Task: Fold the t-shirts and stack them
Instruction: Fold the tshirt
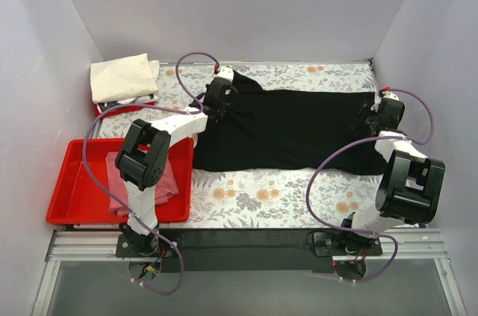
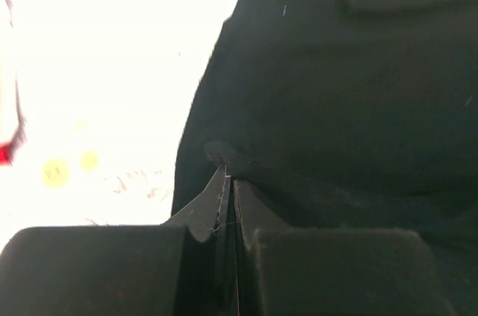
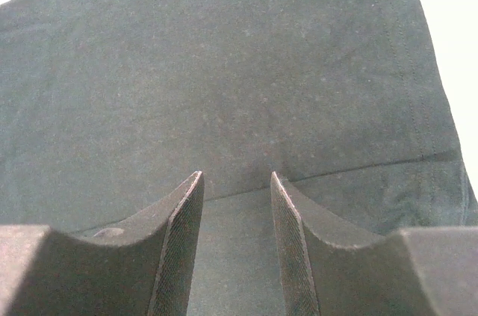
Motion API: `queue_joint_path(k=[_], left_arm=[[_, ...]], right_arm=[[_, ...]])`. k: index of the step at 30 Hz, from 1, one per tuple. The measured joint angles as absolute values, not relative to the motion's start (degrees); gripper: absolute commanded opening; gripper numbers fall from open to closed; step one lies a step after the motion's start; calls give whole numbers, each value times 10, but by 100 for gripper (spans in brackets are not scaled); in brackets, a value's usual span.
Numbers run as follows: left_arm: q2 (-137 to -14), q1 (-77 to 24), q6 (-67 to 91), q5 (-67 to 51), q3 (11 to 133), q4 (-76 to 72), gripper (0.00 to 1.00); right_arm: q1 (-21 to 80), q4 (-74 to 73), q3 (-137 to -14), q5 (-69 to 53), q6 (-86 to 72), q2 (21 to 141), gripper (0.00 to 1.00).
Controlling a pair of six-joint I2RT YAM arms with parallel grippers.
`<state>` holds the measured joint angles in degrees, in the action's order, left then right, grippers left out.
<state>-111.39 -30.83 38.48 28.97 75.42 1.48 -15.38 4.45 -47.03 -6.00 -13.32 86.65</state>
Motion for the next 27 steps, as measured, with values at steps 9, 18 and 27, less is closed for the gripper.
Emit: queue_joint_path(k=[9, 18, 27], left_arm=[[-1200, -308, 343, 314, 879, 47, 27], [-1263, -295, 354, 359, 927, 109, 45], [-1204, -290, 425, 344, 877, 112, 43]], right_arm=[[-142, 44, -470, -61, -131, 867, 38], [-105, 44, -470, -48, -122, 867, 38], [-10, 36, -502, -29, -114, 867, 38]])
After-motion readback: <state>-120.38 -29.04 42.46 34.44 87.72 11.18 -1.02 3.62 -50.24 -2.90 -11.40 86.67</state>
